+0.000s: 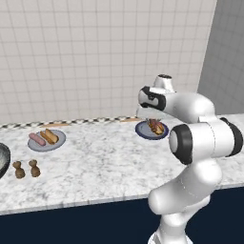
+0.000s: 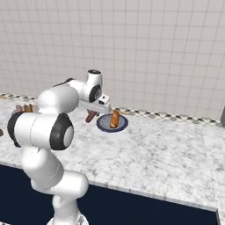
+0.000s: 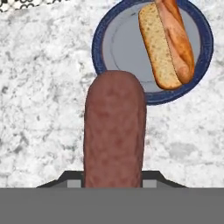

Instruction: Place one bun and one sausage from the bowl on each plate.

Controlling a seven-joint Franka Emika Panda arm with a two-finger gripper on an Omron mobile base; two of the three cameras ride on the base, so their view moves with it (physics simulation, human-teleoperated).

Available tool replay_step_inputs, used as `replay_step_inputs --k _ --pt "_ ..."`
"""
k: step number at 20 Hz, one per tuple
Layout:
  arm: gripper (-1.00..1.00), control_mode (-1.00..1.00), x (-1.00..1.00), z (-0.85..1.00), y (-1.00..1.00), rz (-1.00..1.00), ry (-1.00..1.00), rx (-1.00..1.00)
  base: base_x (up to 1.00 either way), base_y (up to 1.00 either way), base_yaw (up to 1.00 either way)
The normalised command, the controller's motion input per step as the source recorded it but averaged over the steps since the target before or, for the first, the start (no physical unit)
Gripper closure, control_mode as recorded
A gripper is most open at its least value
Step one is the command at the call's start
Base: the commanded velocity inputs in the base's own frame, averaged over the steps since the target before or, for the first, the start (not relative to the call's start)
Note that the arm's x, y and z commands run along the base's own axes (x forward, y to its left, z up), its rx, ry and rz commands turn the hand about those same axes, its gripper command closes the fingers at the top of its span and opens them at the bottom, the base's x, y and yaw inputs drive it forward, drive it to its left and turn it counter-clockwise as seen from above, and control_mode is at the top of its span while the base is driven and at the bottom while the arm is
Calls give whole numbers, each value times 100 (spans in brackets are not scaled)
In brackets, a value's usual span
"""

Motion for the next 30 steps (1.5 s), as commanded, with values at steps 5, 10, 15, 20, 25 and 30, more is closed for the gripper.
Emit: replay_step_inputs --k 5,10,15,20,25,30 --pt "100 -100 100 -62 -4 0 4 -1 0 0 0" --pt "100 -100 86 -7 -17 6 10 0 0 0 0" --pt "100 -100 34 -23 -22 15 15 -9 0 0 0" --pt "100 -100 15 -36 -10 17 6 -4 0 0 0" --pt "100 -100 2 -58 -7 1 -4 0 0 0 0" --pt "100 -100 3 -22 -1 0 -4 0 0 0 0"
